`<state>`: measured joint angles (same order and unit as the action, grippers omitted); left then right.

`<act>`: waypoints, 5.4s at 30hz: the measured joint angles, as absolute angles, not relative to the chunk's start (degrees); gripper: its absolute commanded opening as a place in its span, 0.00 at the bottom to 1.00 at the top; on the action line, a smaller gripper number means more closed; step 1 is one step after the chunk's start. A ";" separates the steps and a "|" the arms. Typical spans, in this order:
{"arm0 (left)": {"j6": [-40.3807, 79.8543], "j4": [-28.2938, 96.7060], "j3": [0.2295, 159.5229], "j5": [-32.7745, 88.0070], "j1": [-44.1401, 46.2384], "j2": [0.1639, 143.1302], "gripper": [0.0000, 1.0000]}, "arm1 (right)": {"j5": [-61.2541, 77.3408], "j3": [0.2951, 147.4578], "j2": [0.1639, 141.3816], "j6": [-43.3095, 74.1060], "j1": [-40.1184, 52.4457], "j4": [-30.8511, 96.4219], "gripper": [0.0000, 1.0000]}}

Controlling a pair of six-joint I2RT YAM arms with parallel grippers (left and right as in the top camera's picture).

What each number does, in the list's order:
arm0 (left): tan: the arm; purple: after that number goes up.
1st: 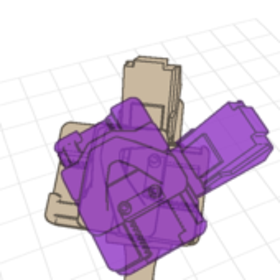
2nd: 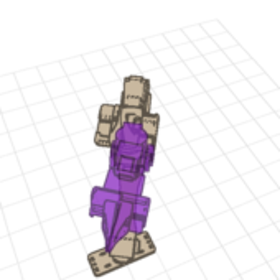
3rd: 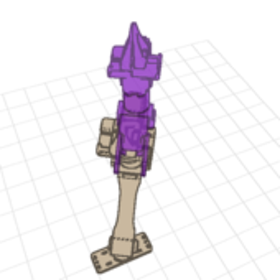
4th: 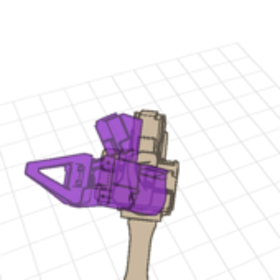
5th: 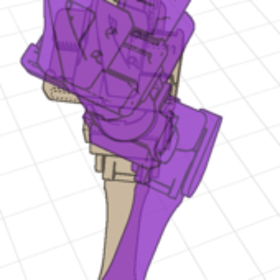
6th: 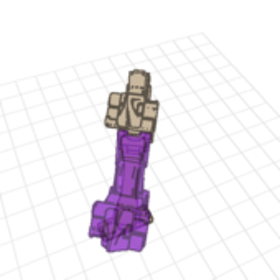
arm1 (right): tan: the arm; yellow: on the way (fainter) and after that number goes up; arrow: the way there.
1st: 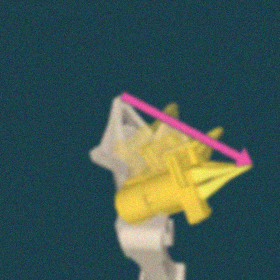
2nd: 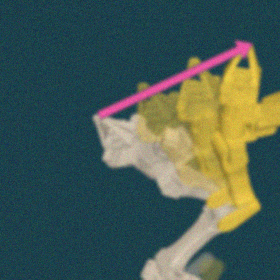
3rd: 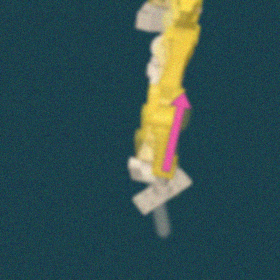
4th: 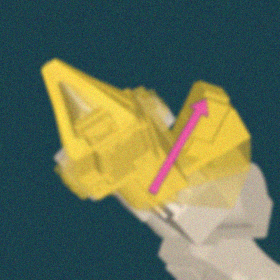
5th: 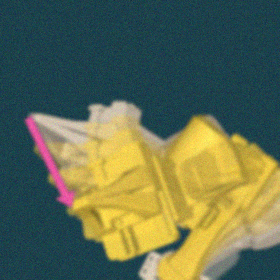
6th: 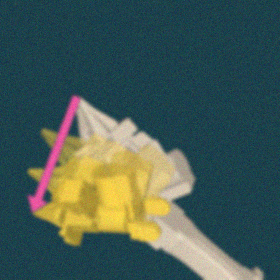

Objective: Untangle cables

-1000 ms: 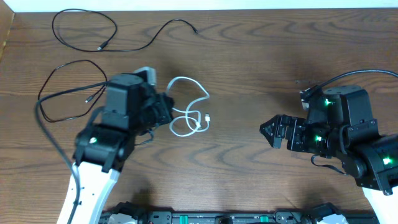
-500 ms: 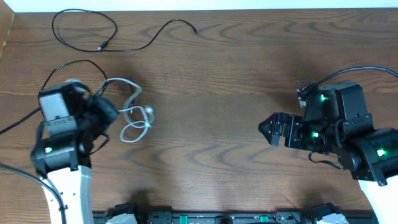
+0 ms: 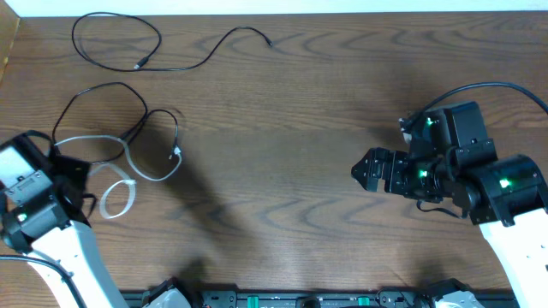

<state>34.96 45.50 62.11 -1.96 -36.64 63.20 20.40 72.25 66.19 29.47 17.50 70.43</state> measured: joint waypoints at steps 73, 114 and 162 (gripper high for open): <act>21.21 22.61 62.11 2.59 -60.12 94.13 0.51 | 19.84 72.20 68.90 29.45 17.50 70.00 0.99; 10.46 55.40 62.28 16.16 4.95 35.64 0.78 | 17.96 72.07 68.99 21.61 17.50 71.40 0.95; 10.66 91.22 62.22 11.66 4.99 5.61 0.98 | -6.07 62.06 35.59 35.66 38.17 69.87 0.99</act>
